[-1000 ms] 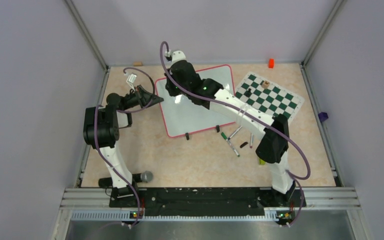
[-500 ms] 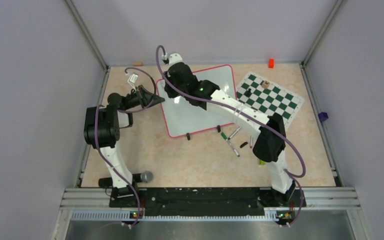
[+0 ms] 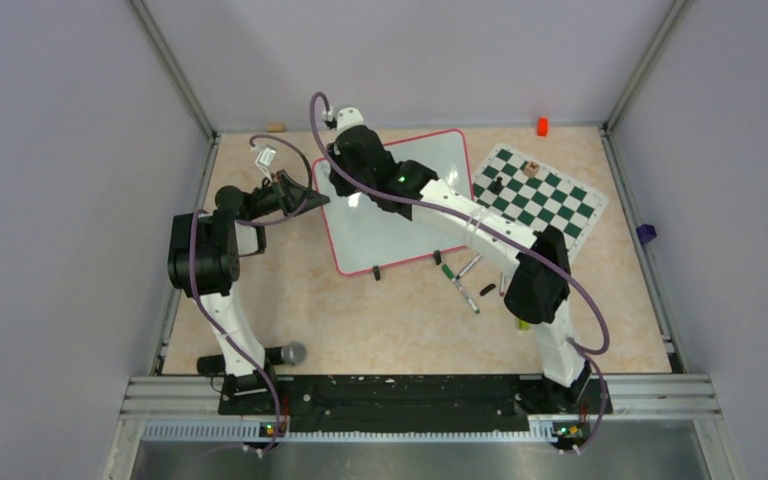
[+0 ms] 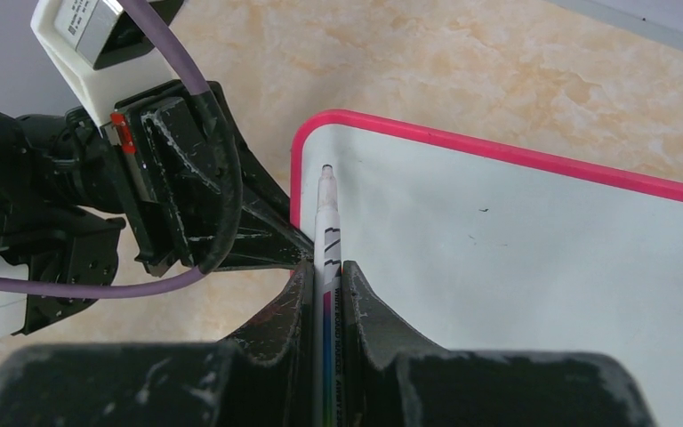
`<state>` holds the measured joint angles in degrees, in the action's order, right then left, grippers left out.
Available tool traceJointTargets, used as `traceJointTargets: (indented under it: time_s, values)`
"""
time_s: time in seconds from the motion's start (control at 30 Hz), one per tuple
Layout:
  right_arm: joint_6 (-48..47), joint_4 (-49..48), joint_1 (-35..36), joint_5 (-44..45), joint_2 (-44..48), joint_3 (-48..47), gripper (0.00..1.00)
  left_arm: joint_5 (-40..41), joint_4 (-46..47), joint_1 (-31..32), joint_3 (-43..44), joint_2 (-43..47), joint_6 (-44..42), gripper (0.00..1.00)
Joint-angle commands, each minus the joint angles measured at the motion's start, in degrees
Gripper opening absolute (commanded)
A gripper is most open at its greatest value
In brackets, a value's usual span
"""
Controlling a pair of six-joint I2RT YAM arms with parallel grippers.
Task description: Write a sentence on the whiteboard
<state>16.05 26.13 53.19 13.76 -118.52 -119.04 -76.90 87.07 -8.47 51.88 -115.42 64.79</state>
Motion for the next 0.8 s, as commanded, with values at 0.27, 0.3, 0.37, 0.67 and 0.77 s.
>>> traceJointTargets:
  time_s: [0.27,0.3,0.37,0.67,0.77]
  values:
    - [-1.2,-2.2,0.1,3.0,-2.0,-3.6,0.00,-1.1,5.7,0.8,0.7,0.3,0.0,0.00]
    - [-1.3,-2.2,0.1,3.0,-2.1,-3.6,0.00,-1.0,5.7,0.8,0.7,0.3,0.0,0.00]
    - [-1.3,-2.1,0.1,3.2,-2.2,-3.3,0.00,-1.0,5.7,0.8,0.6,0.3,0.0,0.00]
    - [-0.8,-1.3,0.2,2.6,-1.7,-1.4,0.00,-1.1,5.7,0.8,0.7,0.2,0.1,0.00]
    - [-0.3,-1.3,0.1,2.0,-1.0,-0.1,0.00,-1.0,5.7,0.8,0.7,0.3,0.0,0.00]
